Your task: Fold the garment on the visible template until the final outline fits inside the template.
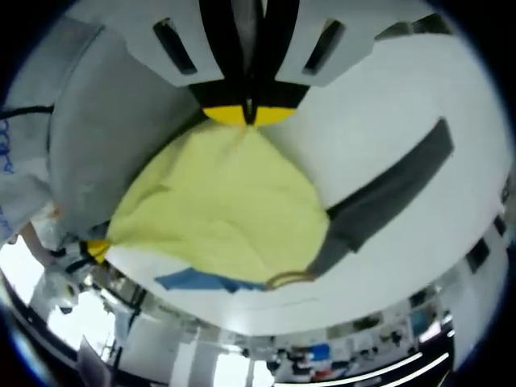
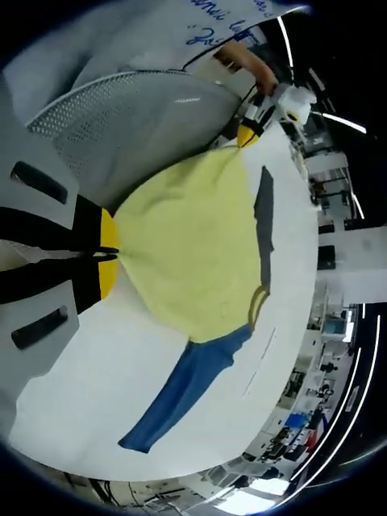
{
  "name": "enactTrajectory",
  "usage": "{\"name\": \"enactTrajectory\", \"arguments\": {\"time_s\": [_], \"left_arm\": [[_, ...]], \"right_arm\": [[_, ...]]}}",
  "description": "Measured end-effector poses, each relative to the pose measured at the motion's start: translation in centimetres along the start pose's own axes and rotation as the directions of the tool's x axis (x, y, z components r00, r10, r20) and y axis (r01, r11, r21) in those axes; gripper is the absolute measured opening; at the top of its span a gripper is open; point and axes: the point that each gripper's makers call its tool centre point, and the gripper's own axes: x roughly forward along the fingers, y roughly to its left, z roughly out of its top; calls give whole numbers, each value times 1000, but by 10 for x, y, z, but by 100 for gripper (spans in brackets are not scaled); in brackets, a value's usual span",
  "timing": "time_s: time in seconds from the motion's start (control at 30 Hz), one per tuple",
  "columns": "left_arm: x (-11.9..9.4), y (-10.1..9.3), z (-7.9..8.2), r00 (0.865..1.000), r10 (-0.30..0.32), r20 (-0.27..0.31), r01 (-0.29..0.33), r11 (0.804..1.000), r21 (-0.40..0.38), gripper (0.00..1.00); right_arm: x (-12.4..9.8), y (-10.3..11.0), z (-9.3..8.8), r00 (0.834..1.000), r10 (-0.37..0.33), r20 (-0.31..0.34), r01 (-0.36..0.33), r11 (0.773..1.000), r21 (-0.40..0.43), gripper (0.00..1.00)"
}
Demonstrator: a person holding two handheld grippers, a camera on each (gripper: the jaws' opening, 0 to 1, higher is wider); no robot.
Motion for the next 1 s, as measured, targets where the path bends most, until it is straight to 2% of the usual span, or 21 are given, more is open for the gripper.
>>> {"name": "enactTrajectory", "arguments": {"time_s": [0.33,0.77,1.0], "left_arm": [[10,3,-18,998,8,-64,-9,1000,-18,0],[22,3,-25,994,2,-113,-3,1000,-6,0],[25,4,-27,994,-3,-113,2,1000,-3,0]], "right_arm": [[5,-1,-15,999,15,-43,-15,1000,8,2],[9,4,-20,997,26,-68,-27,1000,-11,2],[10,5,-21,997,25,-77,-26,1000,-12,3]]}}
